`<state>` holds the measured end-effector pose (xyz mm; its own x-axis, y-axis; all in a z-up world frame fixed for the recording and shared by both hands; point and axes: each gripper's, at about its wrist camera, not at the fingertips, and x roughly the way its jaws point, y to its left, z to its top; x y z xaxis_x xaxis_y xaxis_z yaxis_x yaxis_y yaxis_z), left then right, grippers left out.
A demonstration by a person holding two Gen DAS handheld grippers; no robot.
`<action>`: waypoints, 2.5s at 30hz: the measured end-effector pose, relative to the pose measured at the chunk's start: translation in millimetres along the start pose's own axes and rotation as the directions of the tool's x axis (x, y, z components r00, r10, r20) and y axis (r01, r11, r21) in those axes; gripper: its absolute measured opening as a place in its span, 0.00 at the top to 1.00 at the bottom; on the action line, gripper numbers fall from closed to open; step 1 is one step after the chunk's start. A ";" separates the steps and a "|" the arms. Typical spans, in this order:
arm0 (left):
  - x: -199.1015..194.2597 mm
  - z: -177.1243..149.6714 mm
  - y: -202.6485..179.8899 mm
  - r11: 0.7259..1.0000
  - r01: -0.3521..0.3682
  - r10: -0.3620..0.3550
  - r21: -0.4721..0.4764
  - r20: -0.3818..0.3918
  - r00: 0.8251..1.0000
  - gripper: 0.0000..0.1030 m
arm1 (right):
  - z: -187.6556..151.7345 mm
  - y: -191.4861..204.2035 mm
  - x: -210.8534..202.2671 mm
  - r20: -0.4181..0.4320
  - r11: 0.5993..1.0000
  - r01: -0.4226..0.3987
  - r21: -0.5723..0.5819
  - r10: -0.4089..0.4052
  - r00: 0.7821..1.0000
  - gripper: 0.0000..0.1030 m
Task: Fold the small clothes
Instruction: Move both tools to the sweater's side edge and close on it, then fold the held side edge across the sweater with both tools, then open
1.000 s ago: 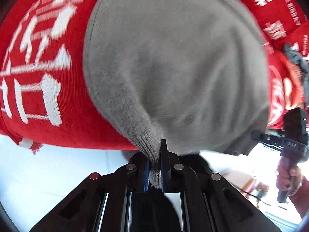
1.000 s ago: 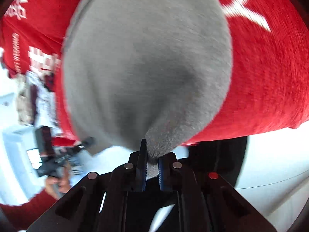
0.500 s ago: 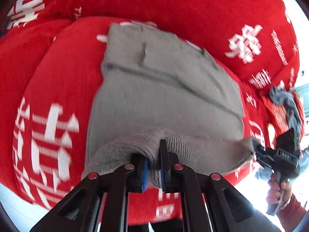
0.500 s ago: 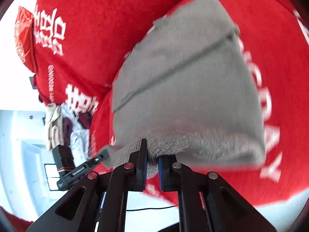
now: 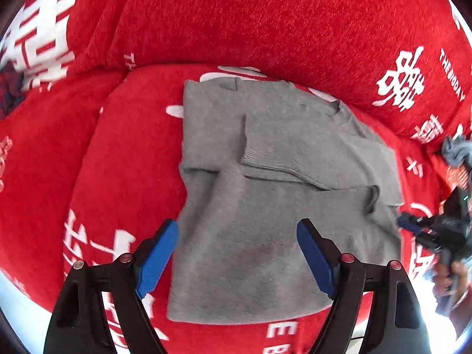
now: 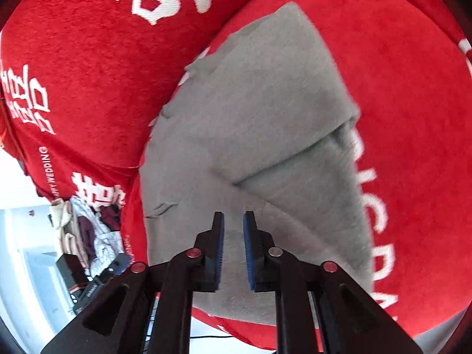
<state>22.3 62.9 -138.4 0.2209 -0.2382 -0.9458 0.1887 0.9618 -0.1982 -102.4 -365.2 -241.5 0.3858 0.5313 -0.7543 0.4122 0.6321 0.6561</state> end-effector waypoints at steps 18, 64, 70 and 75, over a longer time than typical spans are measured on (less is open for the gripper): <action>92.2 29.4 -17.5 0.994 -0.044 0.068 0.098 -0.255 0.965 0.20 | -45.5 90.4 51.9 0.162 0.488 0.410 -0.771 -0.472 0.867 0.37; 151.5 185.8 -15.3 0.986 -0.093 0.095 0.141 -0.007 0.995 0.92 | 158.5 83.3 99.2 0.226 0.830 0.461 -0.314 -0.406 0.885 0.90; 146.2 188.7 -3.1 0.964 -0.240 0.236 0.114 0.049 0.971 0.41 | 166.4 76.5 86.3 0.287 0.819 0.520 -0.241 -0.452 0.845 0.90; 116.5 185.9 16.4 0.970 -0.236 0.234 0.058 0.044 0.971 0.41 | 170.6 66.0 59.0 0.279 0.840 0.526 -0.133 -0.478 0.833 0.88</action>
<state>229.0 25.9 -204.0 0.3011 -0.0122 -0.9535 0.1865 0.9814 0.0464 88.5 -388.4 -238.4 0.3551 -0.0170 -0.9347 0.4391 0.8857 0.1507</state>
